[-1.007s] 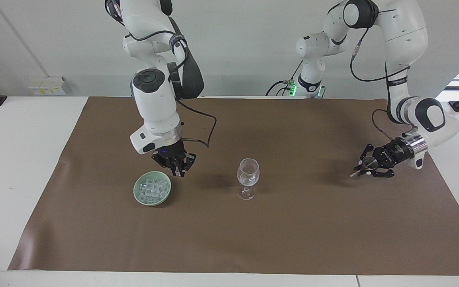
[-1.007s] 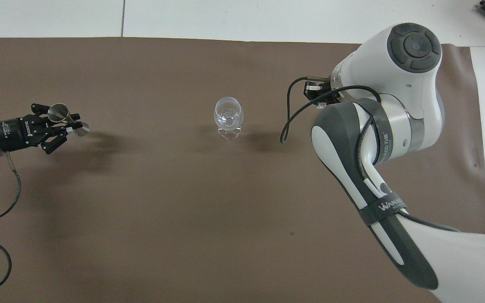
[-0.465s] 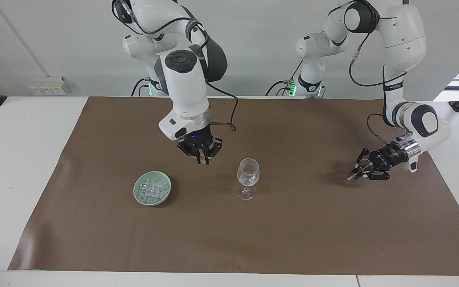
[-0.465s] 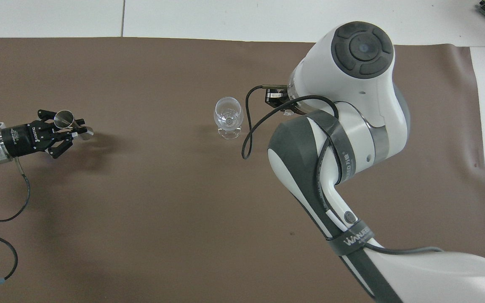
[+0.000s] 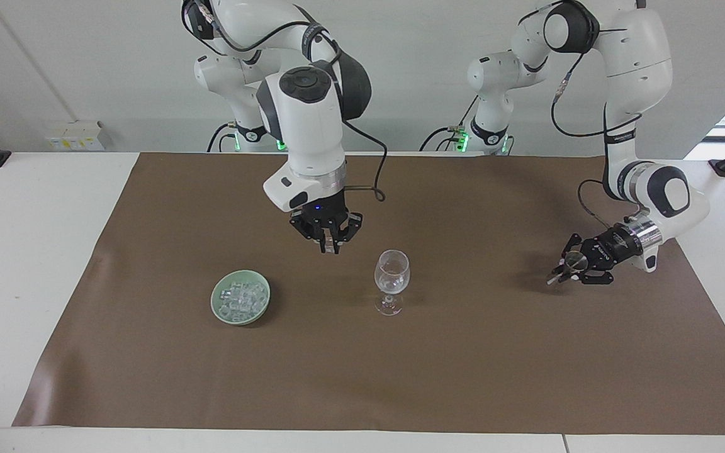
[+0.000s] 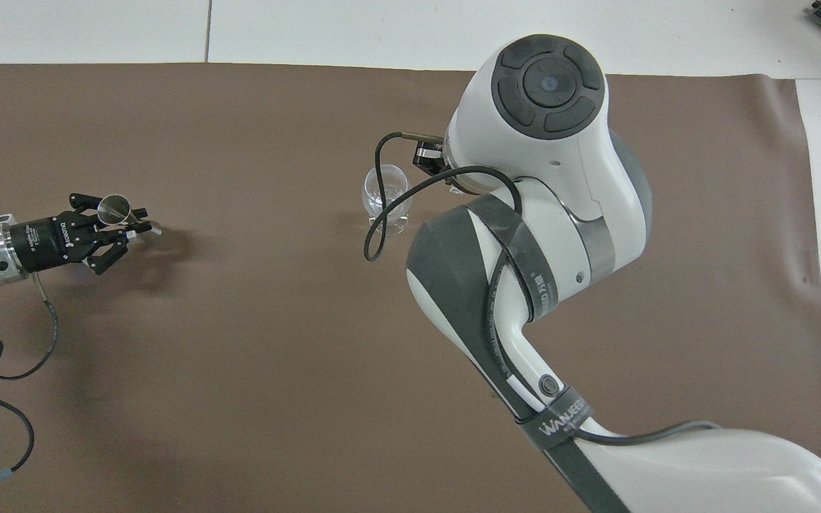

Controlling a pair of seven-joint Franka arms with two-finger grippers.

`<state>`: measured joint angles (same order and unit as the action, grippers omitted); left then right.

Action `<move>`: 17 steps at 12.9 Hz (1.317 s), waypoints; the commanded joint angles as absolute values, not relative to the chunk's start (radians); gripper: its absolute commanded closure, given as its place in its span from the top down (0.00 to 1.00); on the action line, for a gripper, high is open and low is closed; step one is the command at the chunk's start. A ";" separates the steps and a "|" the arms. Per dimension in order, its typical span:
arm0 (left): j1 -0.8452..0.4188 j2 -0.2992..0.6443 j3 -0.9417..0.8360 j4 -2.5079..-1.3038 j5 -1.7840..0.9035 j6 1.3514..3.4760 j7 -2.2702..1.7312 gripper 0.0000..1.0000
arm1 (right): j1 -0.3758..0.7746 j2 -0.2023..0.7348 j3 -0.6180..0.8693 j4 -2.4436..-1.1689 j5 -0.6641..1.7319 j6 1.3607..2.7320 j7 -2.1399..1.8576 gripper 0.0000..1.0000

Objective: Pour wine and add ice with both arms

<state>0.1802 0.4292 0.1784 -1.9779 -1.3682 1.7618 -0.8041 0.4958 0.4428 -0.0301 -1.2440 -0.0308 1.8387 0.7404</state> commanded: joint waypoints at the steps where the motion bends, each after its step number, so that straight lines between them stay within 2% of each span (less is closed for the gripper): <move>1: 0.184 0.425 0.178 -1.999 -1.396 1.776 -0.778 0.00 | 0.517 0.462 -0.022 -1.203 -0.104 1.807 0.729 0.00; 7: 0.172 0.431 0.178 -2.011 -1.396 1.810 -0.750 0.00 | 0.519 0.454 0.057 -1.210 -0.117 1.868 0.594 0.00; 12: 0.172 0.440 0.178 -2.000 -1.430 1.836 -0.746 0.00 | 0.499 0.454 0.057 -1.241 -0.026 1.992 0.508 0.00; 17: 0.170 0.453 0.172 -1.994 -1.469 1.879 -0.747 0.00 | 0.486 0.460 0.057 -1.252 0.012 2.049 0.463 0.00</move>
